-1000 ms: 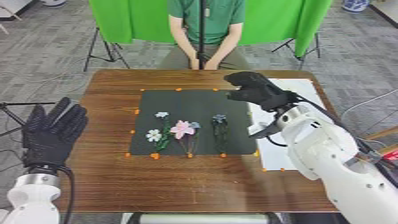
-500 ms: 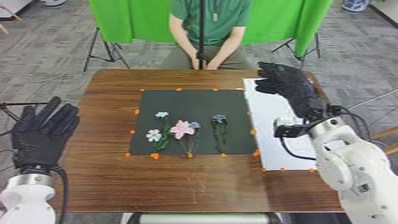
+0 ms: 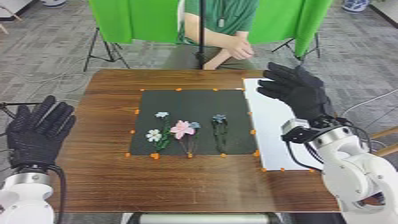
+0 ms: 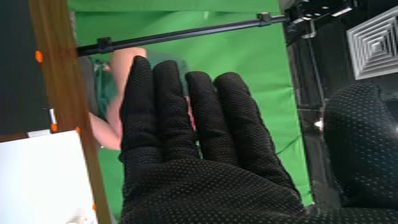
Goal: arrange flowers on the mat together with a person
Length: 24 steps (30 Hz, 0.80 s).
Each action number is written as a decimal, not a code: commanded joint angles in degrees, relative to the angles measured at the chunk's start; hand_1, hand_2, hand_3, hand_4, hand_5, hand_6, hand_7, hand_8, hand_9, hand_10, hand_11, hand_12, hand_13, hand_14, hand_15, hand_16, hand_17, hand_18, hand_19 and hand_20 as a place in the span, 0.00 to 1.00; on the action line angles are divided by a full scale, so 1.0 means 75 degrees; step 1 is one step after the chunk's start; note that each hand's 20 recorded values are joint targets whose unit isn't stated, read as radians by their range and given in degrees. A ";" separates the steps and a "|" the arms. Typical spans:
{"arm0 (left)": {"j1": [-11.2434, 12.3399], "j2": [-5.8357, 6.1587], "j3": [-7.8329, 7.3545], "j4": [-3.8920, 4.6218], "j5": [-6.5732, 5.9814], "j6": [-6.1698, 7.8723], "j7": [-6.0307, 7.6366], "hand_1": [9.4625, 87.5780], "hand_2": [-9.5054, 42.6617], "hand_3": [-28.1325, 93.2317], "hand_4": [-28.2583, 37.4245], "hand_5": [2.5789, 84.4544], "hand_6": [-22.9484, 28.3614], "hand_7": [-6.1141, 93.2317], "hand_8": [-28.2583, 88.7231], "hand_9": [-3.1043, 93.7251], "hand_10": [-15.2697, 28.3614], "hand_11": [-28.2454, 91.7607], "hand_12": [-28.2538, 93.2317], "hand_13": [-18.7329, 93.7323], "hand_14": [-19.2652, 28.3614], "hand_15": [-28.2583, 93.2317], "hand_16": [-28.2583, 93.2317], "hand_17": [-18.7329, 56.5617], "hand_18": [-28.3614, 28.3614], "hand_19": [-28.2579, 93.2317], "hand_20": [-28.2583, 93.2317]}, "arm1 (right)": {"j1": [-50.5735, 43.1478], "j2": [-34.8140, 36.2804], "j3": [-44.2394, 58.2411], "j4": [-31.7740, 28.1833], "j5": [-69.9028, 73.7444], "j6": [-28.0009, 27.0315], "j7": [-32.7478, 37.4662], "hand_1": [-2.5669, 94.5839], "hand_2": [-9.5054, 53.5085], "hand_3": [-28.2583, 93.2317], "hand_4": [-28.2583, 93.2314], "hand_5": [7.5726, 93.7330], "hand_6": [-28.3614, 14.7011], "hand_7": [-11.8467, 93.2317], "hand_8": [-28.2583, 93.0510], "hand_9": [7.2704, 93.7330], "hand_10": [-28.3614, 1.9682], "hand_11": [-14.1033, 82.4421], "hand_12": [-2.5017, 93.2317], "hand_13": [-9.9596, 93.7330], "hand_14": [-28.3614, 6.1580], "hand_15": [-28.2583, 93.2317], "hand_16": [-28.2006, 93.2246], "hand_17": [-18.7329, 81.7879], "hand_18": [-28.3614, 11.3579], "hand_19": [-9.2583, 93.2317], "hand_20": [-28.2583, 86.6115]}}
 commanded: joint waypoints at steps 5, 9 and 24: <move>0.0181 -0.0090 0.0015 -0.0022 -0.0153 0.0187 -0.0009 0.21 0.52 0.78 0.00 0.51 0.62 0.20 0.16 0.46 0.73 0.43 0.33 0.43 0.69 0.46 0.17 0.19 0.72 0.49 0.32 | -0.0292 -0.0215 0.0228 -0.0101 0.0078 -0.0299 0.0129 0.21 0.32 0.80 0.04 0.43 0.49 0.18 0.17 0.42 0.46 0.20 0.16 0.46 0.42 0.36 0.40 0.38 0.31 0.48 0.41; -0.0237 -0.0024 0.0246 0.0216 -0.0297 0.0183 -0.0018 0.21 0.52 0.78 0.00 0.51 0.61 0.20 0.16 0.46 0.73 0.42 0.32 0.43 0.69 0.45 0.16 0.19 0.72 0.49 0.32 | -0.0488 -0.0227 0.0370 -0.0148 0.0274 -0.0132 0.0010 0.21 0.31 0.81 0.04 0.43 0.49 0.18 0.17 0.41 0.46 0.20 0.16 0.46 0.42 0.36 0.40 0.38 0.31 0.48 0.42; -0.0126 0.0168 -0.0062 0.0130 -0.0025 0.0116 -0.0194 0.22 0.53 0.80 0.00 0.57 0.64 0.32 0.15 0.46 0.73 0.42 0.32 0.43 0.72 0.48 0.17 0.20 0.71 0.49 0.33 | -0.0490 -0.0095 0.0374 -0.0207 0.0290 -0.0174 -0.0132 0.22 0.29 0.81 0.04 0.47 0.50 0.21 0.17 0.53 0.35 0.30 0.25 0.49 0.40 0.57 0.43 0.37 0.29 0.62 0.49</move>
